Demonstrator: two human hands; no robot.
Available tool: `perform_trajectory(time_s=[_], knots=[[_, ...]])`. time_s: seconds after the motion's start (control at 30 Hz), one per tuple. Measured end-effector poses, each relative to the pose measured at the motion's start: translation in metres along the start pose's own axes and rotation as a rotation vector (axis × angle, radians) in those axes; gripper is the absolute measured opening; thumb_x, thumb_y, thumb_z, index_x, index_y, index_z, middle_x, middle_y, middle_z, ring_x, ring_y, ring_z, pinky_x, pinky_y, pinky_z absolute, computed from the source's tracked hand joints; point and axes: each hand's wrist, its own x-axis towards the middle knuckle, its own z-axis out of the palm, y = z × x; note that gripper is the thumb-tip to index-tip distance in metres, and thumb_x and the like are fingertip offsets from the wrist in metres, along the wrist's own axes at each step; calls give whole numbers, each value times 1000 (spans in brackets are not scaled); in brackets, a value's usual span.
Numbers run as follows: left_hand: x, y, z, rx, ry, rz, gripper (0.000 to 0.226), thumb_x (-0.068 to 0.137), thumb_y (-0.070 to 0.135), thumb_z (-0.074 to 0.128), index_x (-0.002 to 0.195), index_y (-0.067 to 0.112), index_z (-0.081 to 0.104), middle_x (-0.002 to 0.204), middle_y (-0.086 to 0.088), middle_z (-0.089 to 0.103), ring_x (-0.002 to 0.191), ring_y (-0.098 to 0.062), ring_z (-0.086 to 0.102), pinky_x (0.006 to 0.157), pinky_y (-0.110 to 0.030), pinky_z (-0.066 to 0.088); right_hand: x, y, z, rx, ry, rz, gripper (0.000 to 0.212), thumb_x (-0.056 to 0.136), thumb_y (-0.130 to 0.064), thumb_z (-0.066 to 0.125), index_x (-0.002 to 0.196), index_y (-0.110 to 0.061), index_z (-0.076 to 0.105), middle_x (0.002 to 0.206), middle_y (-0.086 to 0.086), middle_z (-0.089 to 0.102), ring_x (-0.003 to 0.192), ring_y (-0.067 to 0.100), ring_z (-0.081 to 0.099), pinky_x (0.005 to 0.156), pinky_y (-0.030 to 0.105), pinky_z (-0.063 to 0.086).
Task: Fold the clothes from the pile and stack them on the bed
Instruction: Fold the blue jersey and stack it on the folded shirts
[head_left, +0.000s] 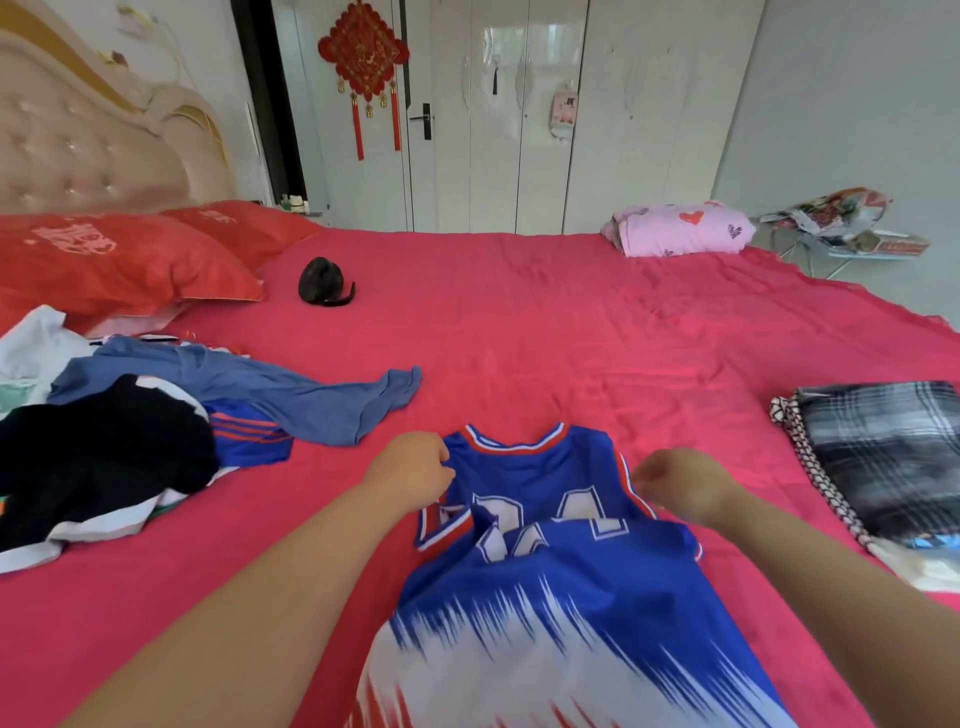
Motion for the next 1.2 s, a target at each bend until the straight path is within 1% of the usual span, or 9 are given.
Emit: perform_trajectory(time_s=[0.13,0.3,0.37,0.47,0.6,0.77,0.97,1.07,1.2], knots=[[59,-6,24,-15,48,-29,20,90,17,50,104,8,61,113,-11,63,106,-26,56,82,-32,41,67,0,11,-55,72,-11,30,93,-18,42,106,-8,67,110,12,66,104,27,58,79,28,41],[115,-18,62,-78,78,-63,37,93,22,52,126,5,48,129,-13,51,118,-27,48,95,-33,39,137,3,38,83,88,28,27,91,-12,42,74,-10,63,72,7,65,85,28,65,56,25,40],[129,-22,75,-87,42,-75,46,90,26,58,128,5,43,128,-14,50,118,-28,47,94,-35,38,153,2,48,116,89,12,20,93,-17,47,94,-8,64,90,12,68,90,31,65,70,27,47],[144,-28,90,-7,-5,-76,39,87,22,62,119,5,48,121,-13,56,112,-30,52,87,-35,40,171,3,60,19,89,-11,42,90,-23,55,130,-12,49,126,13,57,107,32,59,90,32,45],[164,-34,86,64,90,-37,22,94,19,50,103,1,57,114,-18,60,108,-33,53,85,-36,37,189,11,60,-130,182,-12,25,90,-22,51,109,-12,63,114,15,63,107,31,57,83,35,46],[196,-24,60,254,218,4,25,99,11,37,115,-1,52,125,-19,53,117,-32,49,93,-36,31,212,13,32,-43,288,32,19,89,-13,51,75,-6,62,79,21,69,89,32,64,68,31,45],[239,-6,31,88,388,-37,27,92,-2,39,114,-8,54,122,-26,55,116,-40,48,94,-41,33,240,-2,-1,96,457,110,15,77,-4,64,89,4,68,92,27,67,89,38,62,51,31,30],[248,-3,39,-22,343,7,41,94,1,39,135,-2,40,141,-22,42,132,-33,36,104,-33,23,248,-3,5,285,479,88,27,86,-4,53,109,3,65,113,25,63,105,36,58,76,33,42],[226,-5,75,-97,109,103,63,97,17,44,149,9,8,157,-14,7,145,-24,4,110,-25,7,229,-2,40,354,332,-117,54,92,-14,52,143,-11,33,148,14,33,137,25,31,109,27,21]])
